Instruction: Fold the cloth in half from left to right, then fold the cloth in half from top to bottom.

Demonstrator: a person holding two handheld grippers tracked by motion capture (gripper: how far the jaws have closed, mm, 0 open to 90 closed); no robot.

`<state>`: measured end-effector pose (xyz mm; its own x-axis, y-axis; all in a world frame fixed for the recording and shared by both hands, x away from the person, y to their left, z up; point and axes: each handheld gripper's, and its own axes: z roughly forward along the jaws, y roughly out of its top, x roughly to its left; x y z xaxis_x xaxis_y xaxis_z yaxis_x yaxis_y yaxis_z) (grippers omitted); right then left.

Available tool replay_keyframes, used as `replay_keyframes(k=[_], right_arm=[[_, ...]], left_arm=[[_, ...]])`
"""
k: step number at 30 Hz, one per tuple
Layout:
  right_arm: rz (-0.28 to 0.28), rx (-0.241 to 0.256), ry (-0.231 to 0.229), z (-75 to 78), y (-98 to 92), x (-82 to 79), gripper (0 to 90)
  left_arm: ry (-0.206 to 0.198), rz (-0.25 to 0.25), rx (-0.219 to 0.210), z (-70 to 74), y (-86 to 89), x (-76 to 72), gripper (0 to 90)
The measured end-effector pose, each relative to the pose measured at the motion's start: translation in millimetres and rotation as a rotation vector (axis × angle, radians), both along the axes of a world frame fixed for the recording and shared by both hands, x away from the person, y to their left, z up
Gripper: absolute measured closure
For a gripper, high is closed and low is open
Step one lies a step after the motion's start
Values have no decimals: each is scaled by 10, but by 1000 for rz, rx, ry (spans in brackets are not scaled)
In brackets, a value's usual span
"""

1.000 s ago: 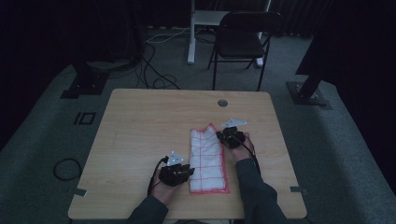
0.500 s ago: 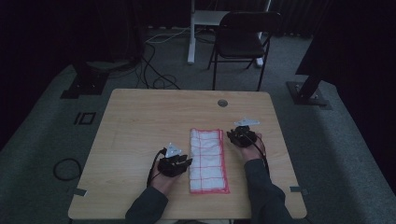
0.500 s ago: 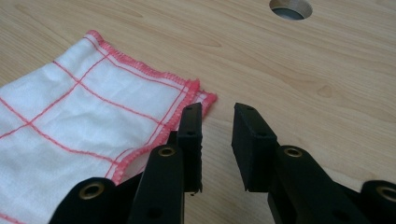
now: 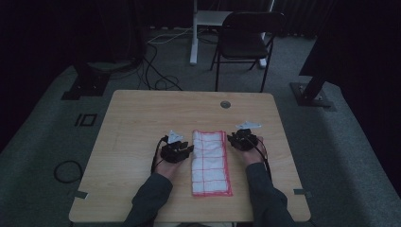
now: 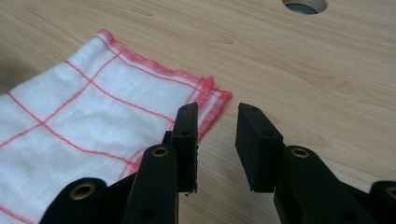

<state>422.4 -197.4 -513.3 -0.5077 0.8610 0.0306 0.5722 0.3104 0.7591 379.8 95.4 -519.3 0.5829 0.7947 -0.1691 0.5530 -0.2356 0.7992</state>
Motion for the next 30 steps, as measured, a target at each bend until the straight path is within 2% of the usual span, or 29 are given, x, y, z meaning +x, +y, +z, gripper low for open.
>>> replay_keyframes(k=[9,21,30], right_arm=[[3,8,2,-29,69,0,678],[-5,15,11,-85,112,11,638],[-19,29,20,-117,174,59,612]], left_arm=[[-8,13,6,13,-64,163,641],[18,50,25,-25,-100,360,634],[32,84,32,-80,-88,447,616]])
